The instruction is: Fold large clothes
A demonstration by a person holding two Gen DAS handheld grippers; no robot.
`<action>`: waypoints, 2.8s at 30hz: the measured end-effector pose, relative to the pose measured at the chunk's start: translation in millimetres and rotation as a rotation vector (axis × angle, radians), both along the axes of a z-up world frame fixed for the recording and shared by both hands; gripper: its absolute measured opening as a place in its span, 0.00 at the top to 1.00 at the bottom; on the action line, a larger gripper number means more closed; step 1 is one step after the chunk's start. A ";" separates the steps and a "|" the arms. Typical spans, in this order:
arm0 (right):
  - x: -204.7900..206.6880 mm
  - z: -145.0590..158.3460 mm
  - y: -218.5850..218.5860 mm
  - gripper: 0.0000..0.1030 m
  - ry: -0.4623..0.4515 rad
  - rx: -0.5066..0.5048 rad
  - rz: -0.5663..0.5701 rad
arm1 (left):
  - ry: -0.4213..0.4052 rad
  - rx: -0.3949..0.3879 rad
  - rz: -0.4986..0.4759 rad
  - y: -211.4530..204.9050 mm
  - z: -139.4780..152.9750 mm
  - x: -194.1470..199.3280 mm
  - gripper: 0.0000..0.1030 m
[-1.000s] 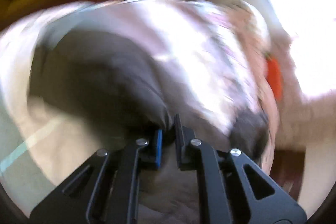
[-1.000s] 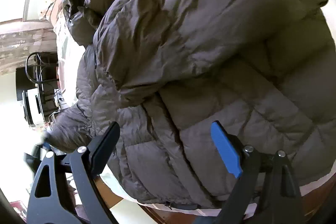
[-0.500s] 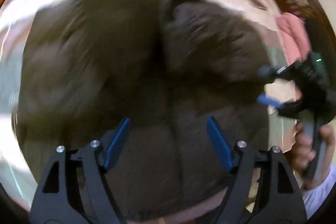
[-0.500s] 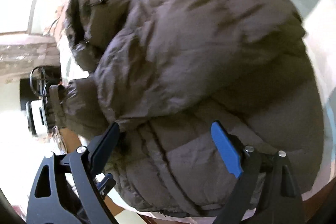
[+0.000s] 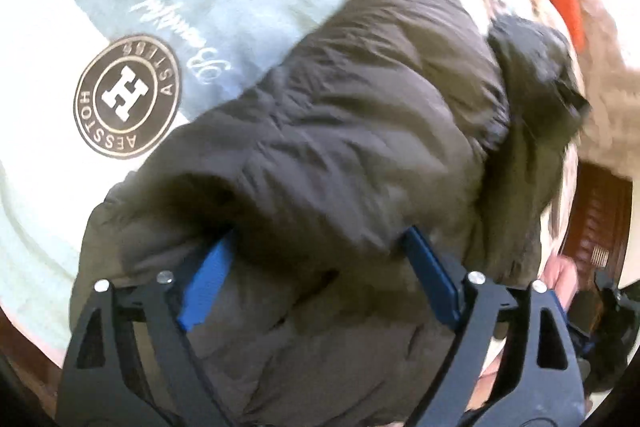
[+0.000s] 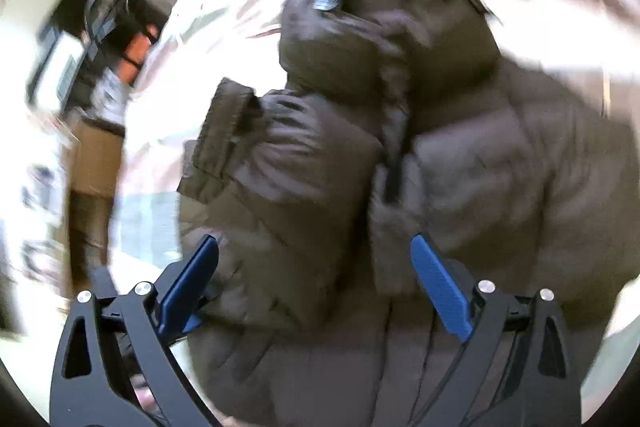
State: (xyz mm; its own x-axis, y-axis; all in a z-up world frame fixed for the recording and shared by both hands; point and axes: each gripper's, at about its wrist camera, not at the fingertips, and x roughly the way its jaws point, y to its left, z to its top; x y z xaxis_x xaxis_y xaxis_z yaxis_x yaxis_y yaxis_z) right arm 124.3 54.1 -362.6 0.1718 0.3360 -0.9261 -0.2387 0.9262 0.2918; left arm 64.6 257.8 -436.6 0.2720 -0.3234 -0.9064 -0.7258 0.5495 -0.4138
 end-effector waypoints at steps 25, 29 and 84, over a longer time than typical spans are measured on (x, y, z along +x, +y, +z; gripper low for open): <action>-30.9 -55.7 -223.8 0.27 0.186 0.054 -0.547 | -0.018 0.055 0.074 11.0 9.1 -16.2 0.46; -10.3 -47.7 -200.1 0.25 0.140 0.153 -0.461 | -0.031 0.141 0.030 4.3 29.4 -6.3 0.38; 6.9 -105.9 -157.7 0.32 0.114 -0.120 -0.209 | 0.039 0.399 -0.174 -23.8 42.7 23.0 0.16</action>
State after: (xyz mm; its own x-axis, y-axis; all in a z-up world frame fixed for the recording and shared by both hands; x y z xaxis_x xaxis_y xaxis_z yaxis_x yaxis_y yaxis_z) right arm 131.2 -103.6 -468.5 0.1180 0.1908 -0.9745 -0.0104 0.9816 0.1909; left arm 87.5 234.0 -393.9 0.2078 0.0161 -0.9780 -0.6191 0.7763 -0.1188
